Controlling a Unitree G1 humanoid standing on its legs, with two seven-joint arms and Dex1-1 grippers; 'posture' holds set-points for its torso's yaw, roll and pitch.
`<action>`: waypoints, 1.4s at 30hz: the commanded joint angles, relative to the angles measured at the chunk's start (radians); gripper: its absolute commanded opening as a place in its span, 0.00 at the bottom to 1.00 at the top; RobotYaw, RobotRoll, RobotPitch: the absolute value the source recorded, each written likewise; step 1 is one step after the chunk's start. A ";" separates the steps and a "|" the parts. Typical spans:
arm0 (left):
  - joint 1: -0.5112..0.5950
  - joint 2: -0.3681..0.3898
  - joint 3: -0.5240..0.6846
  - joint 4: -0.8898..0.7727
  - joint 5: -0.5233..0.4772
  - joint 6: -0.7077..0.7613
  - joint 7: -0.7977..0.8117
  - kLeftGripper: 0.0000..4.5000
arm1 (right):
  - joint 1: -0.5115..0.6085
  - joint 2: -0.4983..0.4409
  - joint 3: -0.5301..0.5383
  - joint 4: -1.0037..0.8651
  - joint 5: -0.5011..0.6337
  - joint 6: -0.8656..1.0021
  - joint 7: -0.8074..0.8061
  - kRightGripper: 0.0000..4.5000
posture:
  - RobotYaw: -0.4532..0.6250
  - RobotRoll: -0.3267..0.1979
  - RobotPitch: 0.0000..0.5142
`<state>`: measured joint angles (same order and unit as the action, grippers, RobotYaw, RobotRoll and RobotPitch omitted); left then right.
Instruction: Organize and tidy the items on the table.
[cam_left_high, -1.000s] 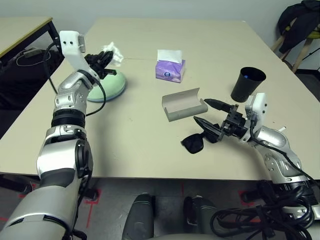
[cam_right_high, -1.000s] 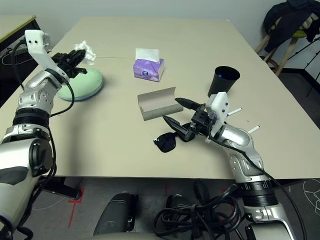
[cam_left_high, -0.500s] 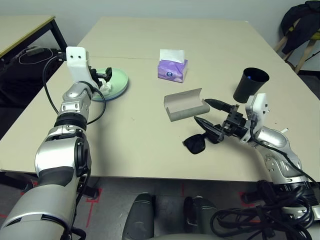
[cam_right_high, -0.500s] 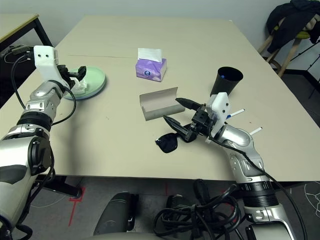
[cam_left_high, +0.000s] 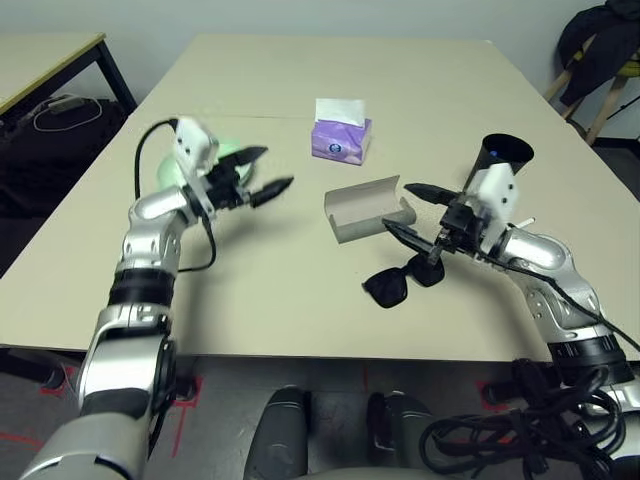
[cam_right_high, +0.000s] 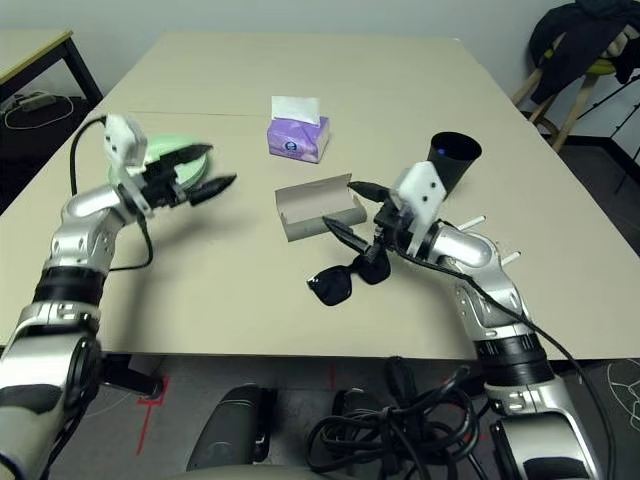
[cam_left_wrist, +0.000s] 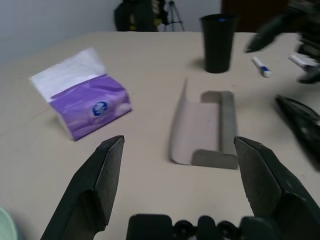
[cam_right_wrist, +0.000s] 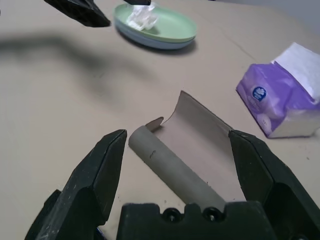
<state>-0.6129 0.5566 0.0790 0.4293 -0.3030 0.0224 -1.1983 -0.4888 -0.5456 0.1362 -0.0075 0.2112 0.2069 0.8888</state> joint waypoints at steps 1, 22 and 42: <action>0.069 -0.002 -0.025 -0.103 -0.050 0.020 -0.065 0.99 | -0.066 -0.037 0.070 -0.042 -0.035 0.050 0.078 1.00 | 0.63 0.62 0.23; 0.179 -0.056 -0.159 -0.218 -0.091 0.046 -0.177 0.99 | -0.160 -0.289 0.258 -0.241 -0.257 0.153 0.379 1.00 | 0.59 0.62 0.34; 0.208 -0.057 -0.185 -0.253 -0.045 0.033 -0.094 0.99 | -0.288 -0.308 0.427 -0.221 -0.436 0.093 0.571 1.00 | 0.63 0.62 0.37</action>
<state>-0.4213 0.4975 -0.0920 0.2058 -0.3558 0.0521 -1.2952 -0.7678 -0.8556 0.5406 -0.2375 -0.2009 0.3270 1.4469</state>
